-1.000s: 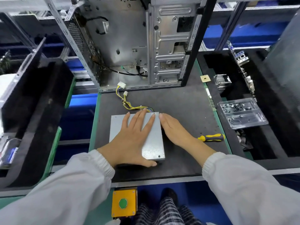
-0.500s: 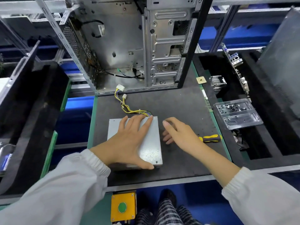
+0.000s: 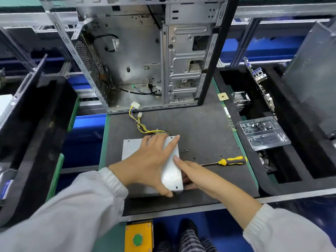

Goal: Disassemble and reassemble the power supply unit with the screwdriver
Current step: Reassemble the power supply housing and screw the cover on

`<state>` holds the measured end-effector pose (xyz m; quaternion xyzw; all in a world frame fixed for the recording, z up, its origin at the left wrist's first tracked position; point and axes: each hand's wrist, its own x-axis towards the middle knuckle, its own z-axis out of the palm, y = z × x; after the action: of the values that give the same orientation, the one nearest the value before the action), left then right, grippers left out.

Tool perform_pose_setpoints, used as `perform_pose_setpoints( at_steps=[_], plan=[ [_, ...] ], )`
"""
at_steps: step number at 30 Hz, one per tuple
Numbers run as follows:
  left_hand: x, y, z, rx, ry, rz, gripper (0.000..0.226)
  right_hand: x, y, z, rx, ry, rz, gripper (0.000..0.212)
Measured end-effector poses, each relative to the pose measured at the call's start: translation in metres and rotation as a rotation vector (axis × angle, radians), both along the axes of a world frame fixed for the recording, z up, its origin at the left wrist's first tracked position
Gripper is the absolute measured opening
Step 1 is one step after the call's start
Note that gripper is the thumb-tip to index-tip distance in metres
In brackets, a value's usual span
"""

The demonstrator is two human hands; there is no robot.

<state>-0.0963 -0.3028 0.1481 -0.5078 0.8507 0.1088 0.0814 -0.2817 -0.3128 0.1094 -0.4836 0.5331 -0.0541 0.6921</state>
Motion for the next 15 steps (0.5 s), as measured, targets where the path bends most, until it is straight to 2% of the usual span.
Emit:
perform_pose_setpoints(
  at_steps=[2, 6, 15],
  plan=[
    [0.004, -0.001, 0.001, -0.002, 0.115, 0.024, 0.146, -0.005, -0.001, -0.005, 0.057, -0.049, -0.082, 0.092],
    [0.002, 0.002, -0.001, 0.000, 0.233, 0.058, 0.141, -0.011, -0.007, -0.008, 0.148, -0.111, -0.138, 0.092],
    [-0.003, 0.001, -0.005, 0.082, 0.046, 0.018, 0.152, -0.024, -0.026, -0.009, 0.120, 0.022, 0.011, 0.096]
  ],
)
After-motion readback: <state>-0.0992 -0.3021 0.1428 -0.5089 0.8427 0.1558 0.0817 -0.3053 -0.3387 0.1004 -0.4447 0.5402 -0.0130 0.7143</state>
